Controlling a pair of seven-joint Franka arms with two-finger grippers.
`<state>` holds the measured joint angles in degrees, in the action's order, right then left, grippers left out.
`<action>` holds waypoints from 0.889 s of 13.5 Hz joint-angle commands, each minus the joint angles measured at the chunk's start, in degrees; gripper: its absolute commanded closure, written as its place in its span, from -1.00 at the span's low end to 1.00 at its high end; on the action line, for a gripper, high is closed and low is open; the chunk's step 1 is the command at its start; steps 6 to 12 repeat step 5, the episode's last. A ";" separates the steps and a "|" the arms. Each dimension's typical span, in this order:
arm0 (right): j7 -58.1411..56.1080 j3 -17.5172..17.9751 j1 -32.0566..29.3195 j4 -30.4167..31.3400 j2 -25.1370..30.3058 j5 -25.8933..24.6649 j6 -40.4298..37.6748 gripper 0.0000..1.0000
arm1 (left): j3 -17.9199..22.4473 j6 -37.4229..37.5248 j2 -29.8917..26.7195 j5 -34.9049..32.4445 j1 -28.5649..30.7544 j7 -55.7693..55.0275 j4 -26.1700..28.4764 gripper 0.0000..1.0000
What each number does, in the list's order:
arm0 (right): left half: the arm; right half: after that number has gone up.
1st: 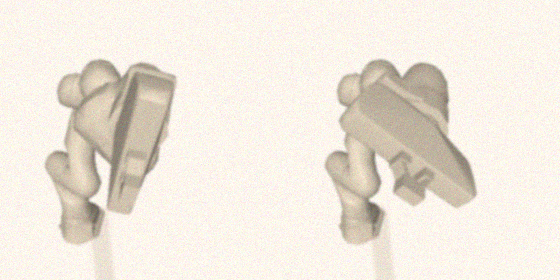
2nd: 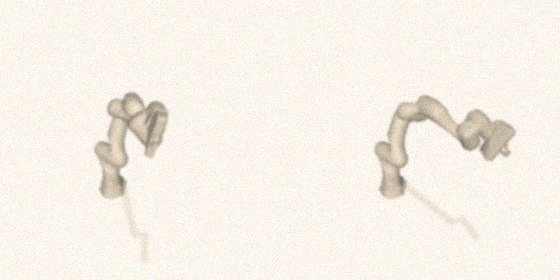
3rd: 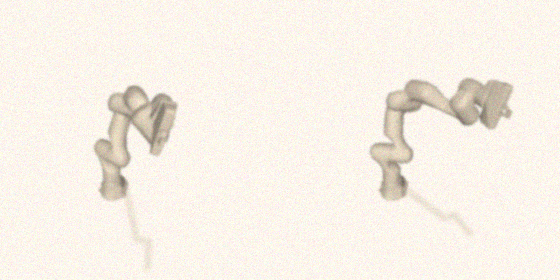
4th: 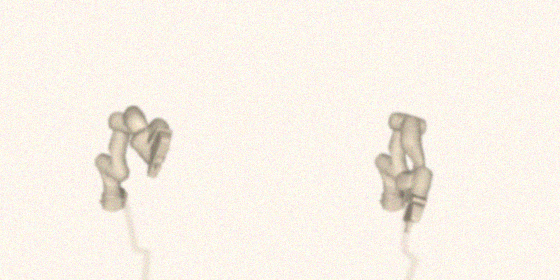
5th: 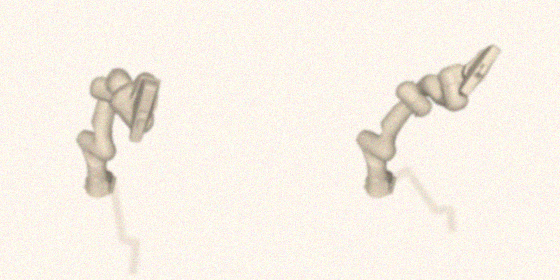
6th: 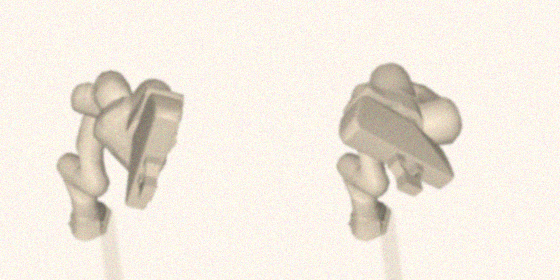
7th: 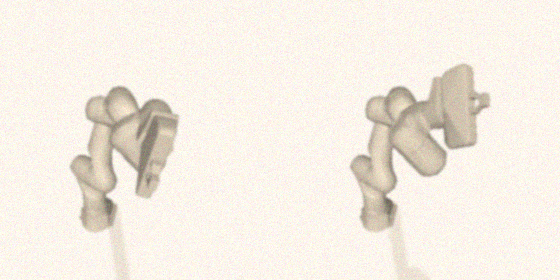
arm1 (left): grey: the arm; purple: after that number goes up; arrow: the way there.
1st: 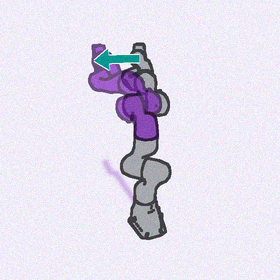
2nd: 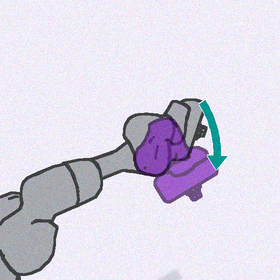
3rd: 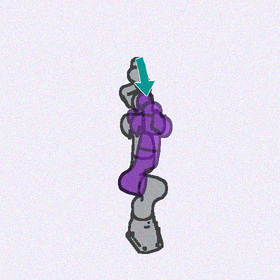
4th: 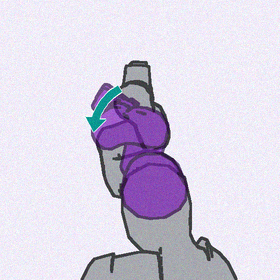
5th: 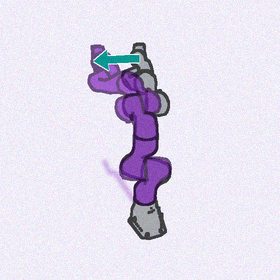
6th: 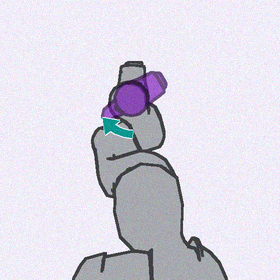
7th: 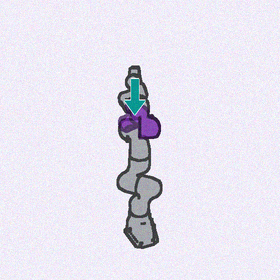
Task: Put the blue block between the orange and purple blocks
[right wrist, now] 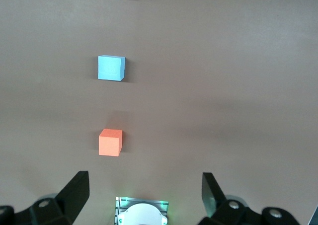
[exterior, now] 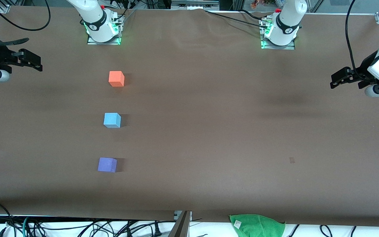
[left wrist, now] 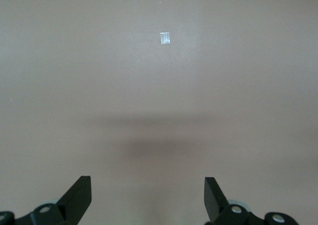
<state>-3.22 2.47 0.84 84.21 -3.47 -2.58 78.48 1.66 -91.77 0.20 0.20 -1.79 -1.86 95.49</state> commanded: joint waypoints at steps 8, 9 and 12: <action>-0.56 0.61 -0.93 -0.18 0.30 -0.67 -0.26 -1.00 | -0.25 0.45 0.77 -1.16 0.21 0.54 -1.63 -1.00; -0.56 0.61 -0.93 -0.18 0.30 -0.67 -0.26 -1.00 | -0.25 0.45 0.77 -1.16 0.21 0.54 -1.63 -1.00; -0.56 0.61 -0.93 -0.18 0.30 -0.67 -0.26 -1.00 | -0.25 0.45 0.77 -1.16 0.21 0.54 -1.63 -1.00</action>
